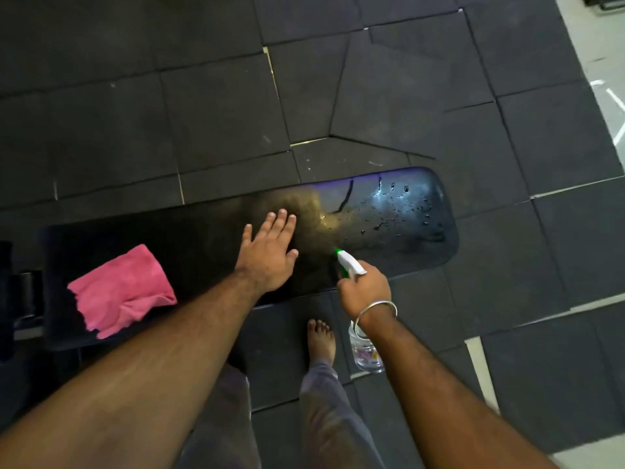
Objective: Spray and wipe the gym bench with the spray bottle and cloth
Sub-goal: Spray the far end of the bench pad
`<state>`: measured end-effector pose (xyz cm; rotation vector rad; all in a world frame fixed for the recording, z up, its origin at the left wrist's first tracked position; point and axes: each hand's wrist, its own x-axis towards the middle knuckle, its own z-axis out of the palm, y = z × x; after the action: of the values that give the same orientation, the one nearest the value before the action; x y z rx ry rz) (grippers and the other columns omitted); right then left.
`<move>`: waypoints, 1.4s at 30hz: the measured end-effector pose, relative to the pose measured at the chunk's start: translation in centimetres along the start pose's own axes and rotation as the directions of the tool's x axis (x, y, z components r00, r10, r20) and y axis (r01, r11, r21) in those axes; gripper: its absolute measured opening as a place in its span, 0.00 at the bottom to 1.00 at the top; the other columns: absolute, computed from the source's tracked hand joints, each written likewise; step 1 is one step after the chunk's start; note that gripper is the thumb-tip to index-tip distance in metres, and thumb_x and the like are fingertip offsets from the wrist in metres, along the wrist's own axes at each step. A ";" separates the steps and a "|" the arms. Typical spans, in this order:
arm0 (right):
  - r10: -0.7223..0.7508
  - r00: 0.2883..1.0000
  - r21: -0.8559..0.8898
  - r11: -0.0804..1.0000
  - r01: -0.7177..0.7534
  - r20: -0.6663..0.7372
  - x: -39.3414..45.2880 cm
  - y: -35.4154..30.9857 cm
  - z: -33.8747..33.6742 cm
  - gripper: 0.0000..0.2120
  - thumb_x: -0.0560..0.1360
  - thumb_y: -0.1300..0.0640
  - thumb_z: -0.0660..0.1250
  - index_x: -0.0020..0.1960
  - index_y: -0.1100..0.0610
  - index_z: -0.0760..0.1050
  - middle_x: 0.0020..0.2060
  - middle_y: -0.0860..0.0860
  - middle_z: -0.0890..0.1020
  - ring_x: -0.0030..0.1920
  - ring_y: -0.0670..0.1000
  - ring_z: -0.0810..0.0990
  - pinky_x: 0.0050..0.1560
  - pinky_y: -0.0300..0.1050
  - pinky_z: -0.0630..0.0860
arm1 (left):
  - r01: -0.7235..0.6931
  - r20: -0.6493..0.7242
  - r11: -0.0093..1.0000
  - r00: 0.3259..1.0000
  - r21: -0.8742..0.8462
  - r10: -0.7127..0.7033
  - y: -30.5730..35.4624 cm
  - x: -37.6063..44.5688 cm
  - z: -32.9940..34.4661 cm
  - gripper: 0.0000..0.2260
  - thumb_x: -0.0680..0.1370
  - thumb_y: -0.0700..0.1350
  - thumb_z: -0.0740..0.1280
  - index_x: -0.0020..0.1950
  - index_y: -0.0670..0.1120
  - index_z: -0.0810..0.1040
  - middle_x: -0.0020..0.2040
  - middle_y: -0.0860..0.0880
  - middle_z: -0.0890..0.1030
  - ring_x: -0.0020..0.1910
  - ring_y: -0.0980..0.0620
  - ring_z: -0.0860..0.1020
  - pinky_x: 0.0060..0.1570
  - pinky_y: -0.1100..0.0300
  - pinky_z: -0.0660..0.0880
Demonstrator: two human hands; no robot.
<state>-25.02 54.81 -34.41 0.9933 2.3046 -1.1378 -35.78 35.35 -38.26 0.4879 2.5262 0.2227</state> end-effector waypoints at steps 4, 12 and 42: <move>0.044 0.998 -0.054 0.998 -0.042 0.038 0.7 1.6 -0.2 0.14 0.73 0.57 0.69 0.58 0.55 0.83 0.41 0.53 0.83 0.43 0.59 0.81 0.44 0.45 0.73 | 0.032 -0.063 0.999 0.998 0.010 -0.032 0.4 0.0 0.3 0.32 0.86 0.55 0.57 0.88 0.53 0.50 0.89 0.52 0.51 0.87 0.50 0.50 0.84 0.39 0.48; 0.145 0.989 -0.101 0.985 -0.143 0.013 2.1 5.7 -3.9 0.14 0.73 0.55 0.68 0.57 0.54 0.83 0.50 0.59 0.87 0.52 0.65 0.84 0.47 0.46 0.75 | -0.147 -0.053 0.988 0.987 0.051 0.150 5.3 1.3 0.5 0.31 0.86 0.54 0.58 0.88 0.58 0.49 0.89 0.52 0.49 0.87 0.46 0.49 0.84 0.37 0.46; 0.209 0.967 0.033 0.978 -0.207 -0.145 10.9 6.0 -17.6 0.26 0.70 0.57 0.64 0.66 0.44 0.82 0.58 0.55 0.86 0.54 0.58 0.83 0.54 0.40 0.73 | -0.109 0.060 0.991 0.993 0.072 0.104 8.1 2.6 0.5 0.32 0.86 0.56 0.63 0.87 0.61 0.52 0.89 0.51 0.49 0.87 0.43 0.47 0.84 0.35 0.50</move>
<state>-28.42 76.07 -33.60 1.3319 2.2386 -1.0311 -35.11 43.84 -37.89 0.6508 2.4634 0.1523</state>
